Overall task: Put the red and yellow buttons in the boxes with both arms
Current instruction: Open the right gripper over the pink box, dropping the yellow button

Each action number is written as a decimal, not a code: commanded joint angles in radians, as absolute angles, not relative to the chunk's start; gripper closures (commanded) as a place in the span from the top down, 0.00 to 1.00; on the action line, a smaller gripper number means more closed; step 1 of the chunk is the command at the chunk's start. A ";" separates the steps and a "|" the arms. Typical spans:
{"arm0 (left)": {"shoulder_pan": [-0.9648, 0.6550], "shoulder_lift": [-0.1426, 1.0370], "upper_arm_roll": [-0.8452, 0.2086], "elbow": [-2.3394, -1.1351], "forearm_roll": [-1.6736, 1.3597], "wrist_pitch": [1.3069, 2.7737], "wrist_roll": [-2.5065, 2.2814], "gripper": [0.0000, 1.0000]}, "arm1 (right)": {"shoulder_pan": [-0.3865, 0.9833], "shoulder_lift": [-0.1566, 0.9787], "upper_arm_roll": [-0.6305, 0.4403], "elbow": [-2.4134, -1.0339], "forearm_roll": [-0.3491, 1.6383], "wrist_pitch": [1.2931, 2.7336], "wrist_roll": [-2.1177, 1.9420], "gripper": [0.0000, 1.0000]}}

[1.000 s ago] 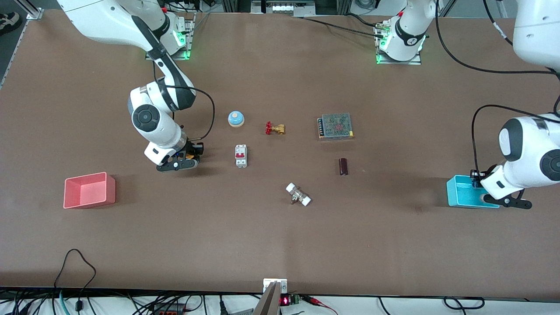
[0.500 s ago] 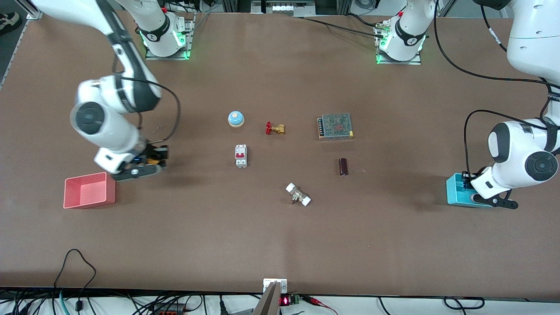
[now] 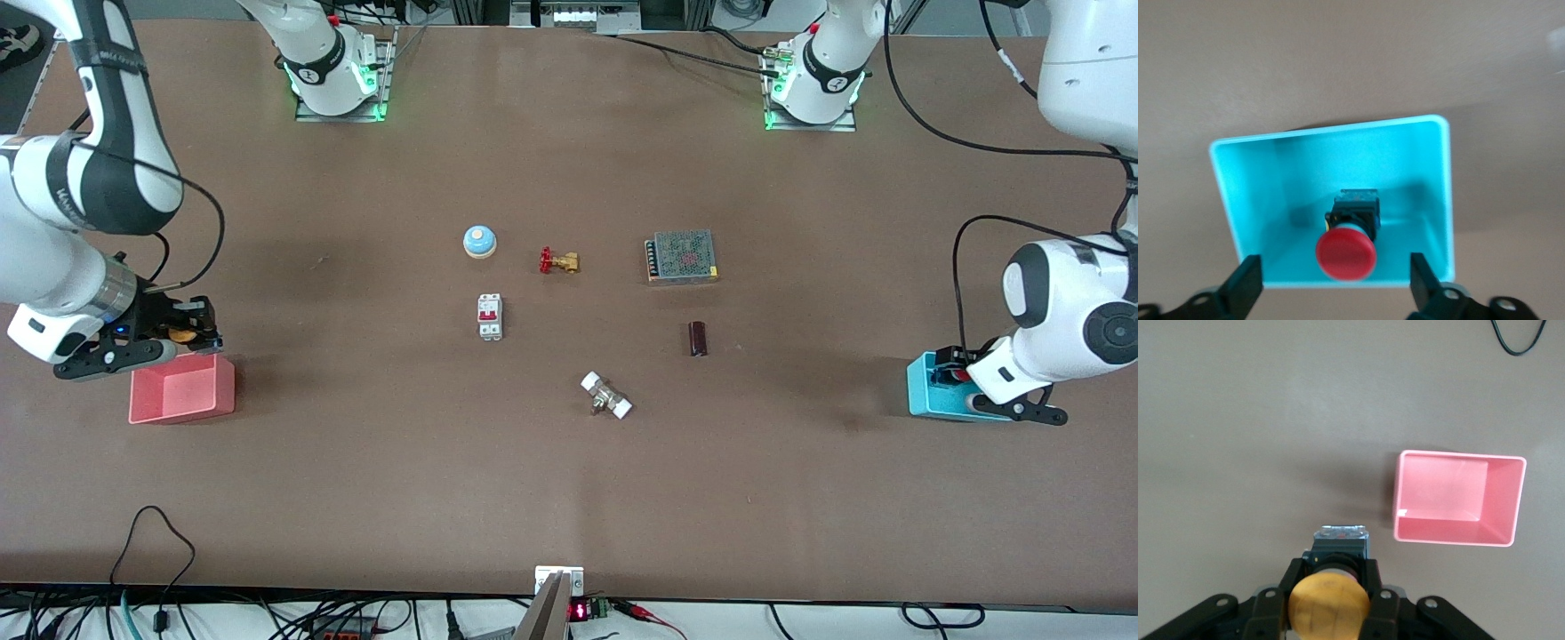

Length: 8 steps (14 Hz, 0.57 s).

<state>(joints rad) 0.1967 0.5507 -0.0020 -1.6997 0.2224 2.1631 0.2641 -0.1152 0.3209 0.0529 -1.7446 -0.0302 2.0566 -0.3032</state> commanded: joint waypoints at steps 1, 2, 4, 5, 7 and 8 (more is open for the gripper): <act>0.198 0.415 -0.055 -1.691 0.230 2.007 0.279 1.00 | -0.158 0.392 0.025 -1.703 0.000 2.132 -0.437 0.30; 0.198 0.387 -0.078 -1.649 0.230 1.917 0.278 1.00 | -0.182 0.419 0.023 -1.692 0.002 2.175 -0.487 0.30; 0.198 0.373 -0.151 -1.500 0.229 1.727 0.261 1.00 | -0.222 0.474 0.023 -1.658 0.003 2.215 -0.569 0.30; 0.192 0.376 -0.181 -1.427 0.229 1.641 0.244 1.00 | -0.235 0.501 0.023 -1.645 0.003 2.230 -0.589 0.30; 0.180 0.374 -0.250 -1.309 0.229 1.478 0.151 1.00 | -0.256 0.546 0.023 -1.637 0.015 2.290 -0.604 0.30; 0.179 0.371 -0.280 -1.272 0.230 1.424 0.129 1.00 | -0.261 0.564 0.023 -1.637 0.021 2.311 -0.604 0.31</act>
<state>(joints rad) 0.1816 0.3406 -0.2299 -1.3815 0.2218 1.5321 0.1818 -0.2469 0.5176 0.0155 -1.6732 -0.0029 2.2840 -0.5762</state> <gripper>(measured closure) 0.000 0.595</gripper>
